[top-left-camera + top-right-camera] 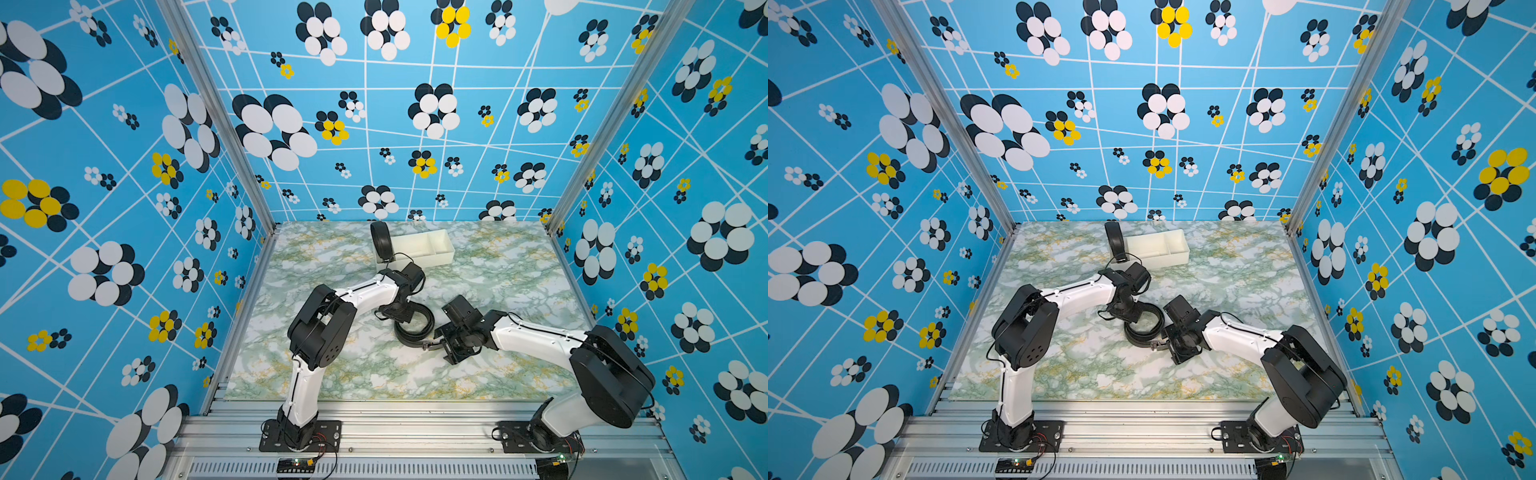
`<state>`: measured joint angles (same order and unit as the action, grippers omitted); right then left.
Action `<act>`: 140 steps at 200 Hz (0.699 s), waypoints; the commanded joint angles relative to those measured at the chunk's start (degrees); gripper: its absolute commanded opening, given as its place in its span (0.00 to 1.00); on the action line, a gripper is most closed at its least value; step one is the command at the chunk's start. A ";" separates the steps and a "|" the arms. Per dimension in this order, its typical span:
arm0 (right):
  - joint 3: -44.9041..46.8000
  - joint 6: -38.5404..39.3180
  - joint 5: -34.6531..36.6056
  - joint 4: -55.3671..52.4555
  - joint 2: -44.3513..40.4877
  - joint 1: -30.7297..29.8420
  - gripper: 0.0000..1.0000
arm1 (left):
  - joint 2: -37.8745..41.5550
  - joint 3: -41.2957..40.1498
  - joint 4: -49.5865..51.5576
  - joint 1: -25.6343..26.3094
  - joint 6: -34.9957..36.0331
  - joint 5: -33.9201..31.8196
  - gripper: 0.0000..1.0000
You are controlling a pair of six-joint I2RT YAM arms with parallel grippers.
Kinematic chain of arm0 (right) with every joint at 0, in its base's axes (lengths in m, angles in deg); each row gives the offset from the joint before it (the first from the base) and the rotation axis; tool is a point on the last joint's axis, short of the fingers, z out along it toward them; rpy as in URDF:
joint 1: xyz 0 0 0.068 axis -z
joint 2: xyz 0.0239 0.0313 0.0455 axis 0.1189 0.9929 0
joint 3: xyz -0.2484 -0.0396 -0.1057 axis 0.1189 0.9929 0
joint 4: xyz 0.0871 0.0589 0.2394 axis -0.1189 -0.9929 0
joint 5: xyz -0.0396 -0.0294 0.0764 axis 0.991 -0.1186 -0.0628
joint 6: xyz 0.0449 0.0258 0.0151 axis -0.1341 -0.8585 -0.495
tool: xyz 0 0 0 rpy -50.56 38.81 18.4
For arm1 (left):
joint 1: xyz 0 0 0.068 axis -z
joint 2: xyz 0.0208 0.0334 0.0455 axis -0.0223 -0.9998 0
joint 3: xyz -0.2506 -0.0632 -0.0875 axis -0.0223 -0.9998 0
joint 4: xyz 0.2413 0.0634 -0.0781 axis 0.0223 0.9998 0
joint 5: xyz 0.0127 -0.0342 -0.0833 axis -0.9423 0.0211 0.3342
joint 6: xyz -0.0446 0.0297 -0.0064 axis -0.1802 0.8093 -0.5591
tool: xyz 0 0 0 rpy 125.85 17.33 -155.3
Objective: Place the belts into the storage roll
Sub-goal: Roll the belt at the center of the board.
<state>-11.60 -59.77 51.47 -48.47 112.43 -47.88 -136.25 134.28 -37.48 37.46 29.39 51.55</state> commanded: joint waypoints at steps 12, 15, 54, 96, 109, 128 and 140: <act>-1.79 -0.42 -1.94 -1.02 2.71 -0.19 0.49 | -3.11 -0.08 4.19 0.28 -0.55 1.25 0.00; -2.00 -0.45 -2.05 -1.06 2.96 -0.21 0.46 | -3.15 -0.01 4.30 0.36 -0.49 1.11 0.00; -1.88 3.71 -2.97 -4.80 3.40 0.23 0.19 | -3.34 0.86 6.11 0.53 1.32 -3.57 0.08; 0.39 8.77 -3.76 -9.13 1.06 2.76 0.17 | -4.89 2.30 7.43 0.34 2.87 -7.88 0.12; 1.33 10.00 -3.77 -10.56 0.17 3.61 0.15 | -5.48 2.46 7.52 0.04 3.05 -8.60 0.12; 3.39 10.98 -4.00 -11.10 -1.24 4.56 0.15 | -6.15 2.38 7.45 -0.38 3.31 -9.22 0.16; 4.28 11.81 -3.88 -11.92 -1.81 5.06 0.14 | -6.26 2.23 7.30 -0.73 3.40 -9.44 0.17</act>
<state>-11.10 -52.10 46.42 -50.33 112.23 -44.10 -138.33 137.36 -34.20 38.25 30.50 48.10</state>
